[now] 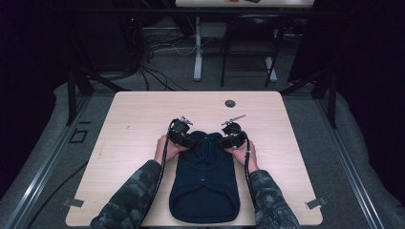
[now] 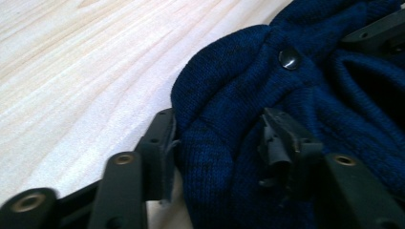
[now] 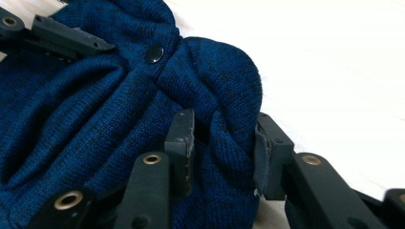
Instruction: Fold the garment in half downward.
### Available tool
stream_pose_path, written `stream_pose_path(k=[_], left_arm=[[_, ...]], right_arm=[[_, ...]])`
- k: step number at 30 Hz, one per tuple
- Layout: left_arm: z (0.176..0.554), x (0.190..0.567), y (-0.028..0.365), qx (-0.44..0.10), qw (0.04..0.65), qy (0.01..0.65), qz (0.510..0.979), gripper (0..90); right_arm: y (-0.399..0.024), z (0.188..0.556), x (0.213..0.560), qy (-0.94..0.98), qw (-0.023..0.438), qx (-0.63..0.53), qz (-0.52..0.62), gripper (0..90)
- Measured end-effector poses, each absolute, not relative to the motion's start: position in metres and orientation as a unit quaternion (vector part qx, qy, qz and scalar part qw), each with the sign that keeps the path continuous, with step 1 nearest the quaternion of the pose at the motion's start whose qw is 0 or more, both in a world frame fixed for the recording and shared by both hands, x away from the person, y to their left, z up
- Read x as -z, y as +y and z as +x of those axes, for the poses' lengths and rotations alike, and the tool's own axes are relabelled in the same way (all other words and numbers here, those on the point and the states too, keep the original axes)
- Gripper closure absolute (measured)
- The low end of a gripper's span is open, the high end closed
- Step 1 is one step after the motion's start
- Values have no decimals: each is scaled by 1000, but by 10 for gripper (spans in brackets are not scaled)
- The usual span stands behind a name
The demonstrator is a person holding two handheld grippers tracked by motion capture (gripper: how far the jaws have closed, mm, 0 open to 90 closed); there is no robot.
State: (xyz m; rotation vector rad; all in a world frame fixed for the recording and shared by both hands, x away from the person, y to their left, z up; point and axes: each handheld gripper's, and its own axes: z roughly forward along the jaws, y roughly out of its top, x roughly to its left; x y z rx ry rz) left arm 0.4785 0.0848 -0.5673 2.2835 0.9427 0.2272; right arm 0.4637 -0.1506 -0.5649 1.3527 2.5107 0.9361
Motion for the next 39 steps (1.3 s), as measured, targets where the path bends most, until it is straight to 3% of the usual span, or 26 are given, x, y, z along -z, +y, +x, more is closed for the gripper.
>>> stream_pose_path(k=[9,17,28,39], left_arm=[[470,560,86,-89,324,332,881,664],[466,552,93,-76,353,326,874,668],[451,525,101,-86,388,306,865,670],[442,506,105,-82,403,292,864,664]], right_arm=[[-150,457,560,839,86,-312,437,707],[-159,445,550,834,95,-344,421,712],[-160,420,515,836,144,-371,377,706],[-159,410,501,831,182,-381,362,710]])
